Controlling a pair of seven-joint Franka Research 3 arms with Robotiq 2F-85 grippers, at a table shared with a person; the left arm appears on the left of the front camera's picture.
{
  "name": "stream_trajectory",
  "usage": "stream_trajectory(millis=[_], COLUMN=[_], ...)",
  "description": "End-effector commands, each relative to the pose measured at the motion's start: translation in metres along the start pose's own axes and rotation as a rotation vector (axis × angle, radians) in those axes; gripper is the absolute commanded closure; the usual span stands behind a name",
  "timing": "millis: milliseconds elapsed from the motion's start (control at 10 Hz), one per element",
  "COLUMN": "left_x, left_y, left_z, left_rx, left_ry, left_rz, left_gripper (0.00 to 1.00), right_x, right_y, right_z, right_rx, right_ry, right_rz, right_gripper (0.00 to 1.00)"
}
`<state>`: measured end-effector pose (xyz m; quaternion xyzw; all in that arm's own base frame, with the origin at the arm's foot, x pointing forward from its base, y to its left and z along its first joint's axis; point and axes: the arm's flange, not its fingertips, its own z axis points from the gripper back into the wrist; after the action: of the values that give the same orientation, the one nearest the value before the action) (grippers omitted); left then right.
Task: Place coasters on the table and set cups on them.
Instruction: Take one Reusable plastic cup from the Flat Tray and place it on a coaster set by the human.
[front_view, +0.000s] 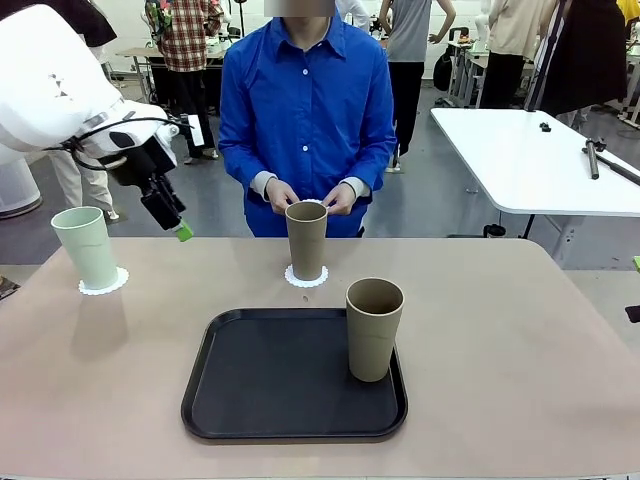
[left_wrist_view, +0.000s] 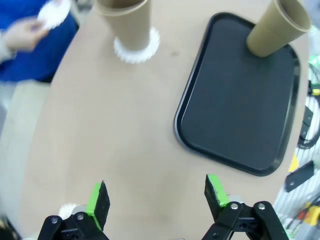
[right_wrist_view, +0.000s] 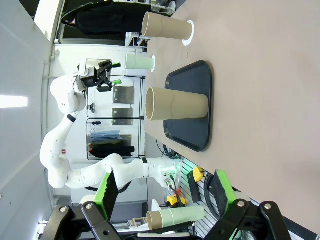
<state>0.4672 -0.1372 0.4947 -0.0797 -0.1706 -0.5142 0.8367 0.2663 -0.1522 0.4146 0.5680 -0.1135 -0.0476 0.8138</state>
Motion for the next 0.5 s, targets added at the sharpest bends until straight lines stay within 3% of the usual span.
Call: stream_trajectory(millis=[0,400], left_x=[-0.035,-0.119], left_y=[-0.02,0.002], left_z=[0.021,0.049], left_rx=[0.039,-0.004], left_ry=[0.093,0.126], left_rz=[0.216,0.521], left_gripper=[0.0,0.0], right_x=[-0.001,-0.001], right_y=[0.0,0.0], right_z=[0.0,0.0], right_rx=[0.015,0.015], right_ry=[-0.005,-0.005], right_rz=[0.008,0.008], right_gripper=[0.0,0.0])
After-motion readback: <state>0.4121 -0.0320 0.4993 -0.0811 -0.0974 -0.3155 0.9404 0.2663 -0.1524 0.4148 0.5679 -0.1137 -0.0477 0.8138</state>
